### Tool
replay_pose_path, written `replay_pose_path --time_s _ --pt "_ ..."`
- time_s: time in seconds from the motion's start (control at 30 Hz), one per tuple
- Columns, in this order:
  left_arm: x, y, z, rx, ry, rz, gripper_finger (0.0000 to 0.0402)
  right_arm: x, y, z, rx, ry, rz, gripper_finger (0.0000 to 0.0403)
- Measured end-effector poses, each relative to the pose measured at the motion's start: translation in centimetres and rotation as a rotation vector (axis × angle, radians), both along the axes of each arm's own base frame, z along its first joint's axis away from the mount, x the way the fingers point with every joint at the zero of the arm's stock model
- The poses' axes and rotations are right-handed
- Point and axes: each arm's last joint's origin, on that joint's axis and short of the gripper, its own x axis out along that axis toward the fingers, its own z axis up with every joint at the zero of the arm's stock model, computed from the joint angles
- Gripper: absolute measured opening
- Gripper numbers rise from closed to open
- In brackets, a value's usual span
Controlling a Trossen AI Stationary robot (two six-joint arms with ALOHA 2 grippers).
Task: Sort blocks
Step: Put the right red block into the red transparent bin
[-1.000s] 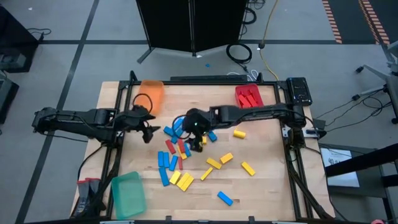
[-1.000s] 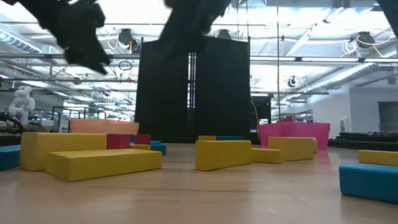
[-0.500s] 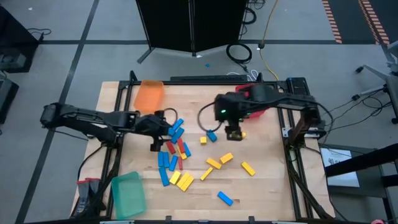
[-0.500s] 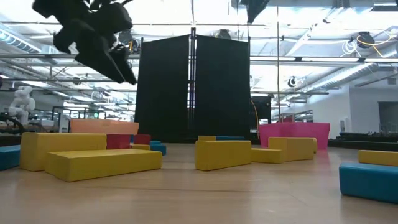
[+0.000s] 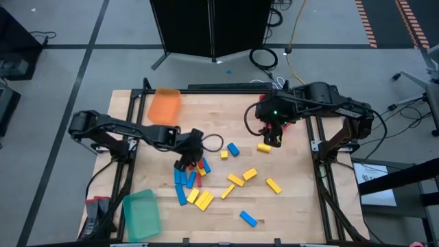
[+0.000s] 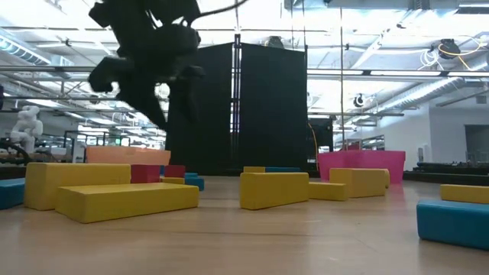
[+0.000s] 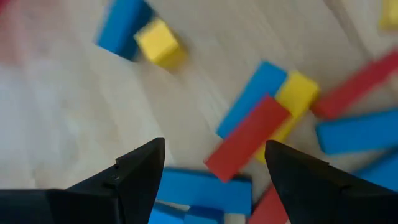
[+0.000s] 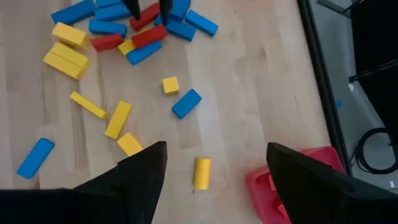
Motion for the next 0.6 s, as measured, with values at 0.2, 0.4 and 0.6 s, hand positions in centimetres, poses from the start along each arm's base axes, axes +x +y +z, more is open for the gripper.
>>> replay_pose_path --time_s 0.2,0.4,0.6 --pt "0.5 -0.8 -1.5 0.077 0.068 -0.178 0.0285 -0.3 0.0 0.2 0.0 -0.008 0.0 0.0274" --pt "1.3 -0.9 -3.1 0.094 0.109 -0.224 0.0285 -0.2 0.0 0.1 0.0 -0.004 0.0 0.0274" --pt "2.3 -1.0 -4.5 0.098 0.093 -0.293 0.0283 -0.2 0.0 0.1 0.008 -0.007 -0.015 0.0274"
